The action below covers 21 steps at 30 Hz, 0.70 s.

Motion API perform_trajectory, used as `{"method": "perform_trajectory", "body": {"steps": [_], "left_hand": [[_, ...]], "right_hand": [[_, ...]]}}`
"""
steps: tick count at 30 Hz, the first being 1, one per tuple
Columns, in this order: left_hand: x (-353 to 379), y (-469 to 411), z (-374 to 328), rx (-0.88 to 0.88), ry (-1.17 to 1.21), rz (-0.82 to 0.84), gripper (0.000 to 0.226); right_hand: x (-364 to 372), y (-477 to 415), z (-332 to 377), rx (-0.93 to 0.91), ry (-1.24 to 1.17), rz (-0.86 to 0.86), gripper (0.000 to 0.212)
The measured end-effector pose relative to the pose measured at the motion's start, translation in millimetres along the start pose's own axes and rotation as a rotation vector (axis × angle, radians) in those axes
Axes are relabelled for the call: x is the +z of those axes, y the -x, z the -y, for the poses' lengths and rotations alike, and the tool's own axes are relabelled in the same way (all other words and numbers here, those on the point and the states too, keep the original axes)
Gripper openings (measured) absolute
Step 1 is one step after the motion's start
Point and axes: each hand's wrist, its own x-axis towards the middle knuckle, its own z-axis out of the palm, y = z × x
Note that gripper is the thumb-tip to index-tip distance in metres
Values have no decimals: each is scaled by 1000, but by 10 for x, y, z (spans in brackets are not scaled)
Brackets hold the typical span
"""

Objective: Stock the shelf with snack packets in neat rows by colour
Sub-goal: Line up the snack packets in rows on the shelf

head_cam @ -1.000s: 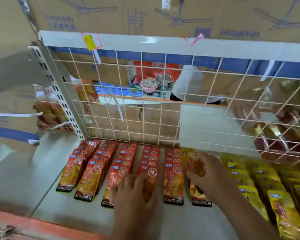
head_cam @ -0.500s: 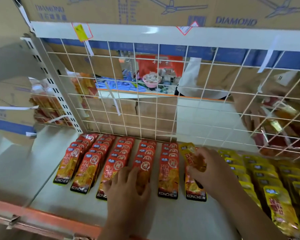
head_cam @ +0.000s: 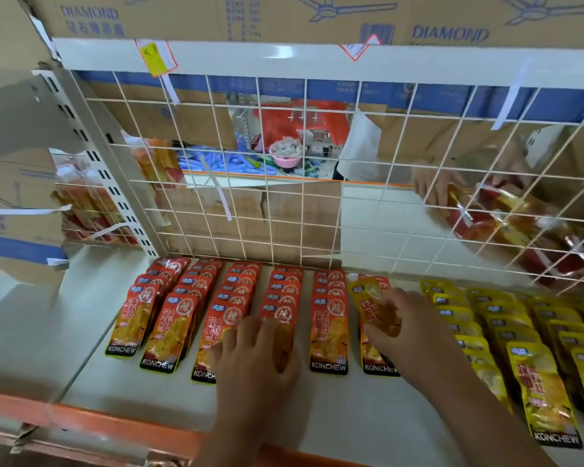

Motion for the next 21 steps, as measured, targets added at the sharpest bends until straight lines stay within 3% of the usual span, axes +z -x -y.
{"method": "perform_trajectory", "body": {"steps": [4,8,13,21], "left_hand": [[-14,1,-67,72,21,-55,43],[39,10,-295,210,15,-25,53],[199,55,-816,335,207,70,47],[538,199,-1706,566,304,88,46]], "right_hand": [[34,116,-16,-13,13,8,40],[-16,263,-115,-1,-14,-21,43],[-244,499,-412,49,-33,-147,56],[-596,986,-1164,242,5,-333,49]]}}
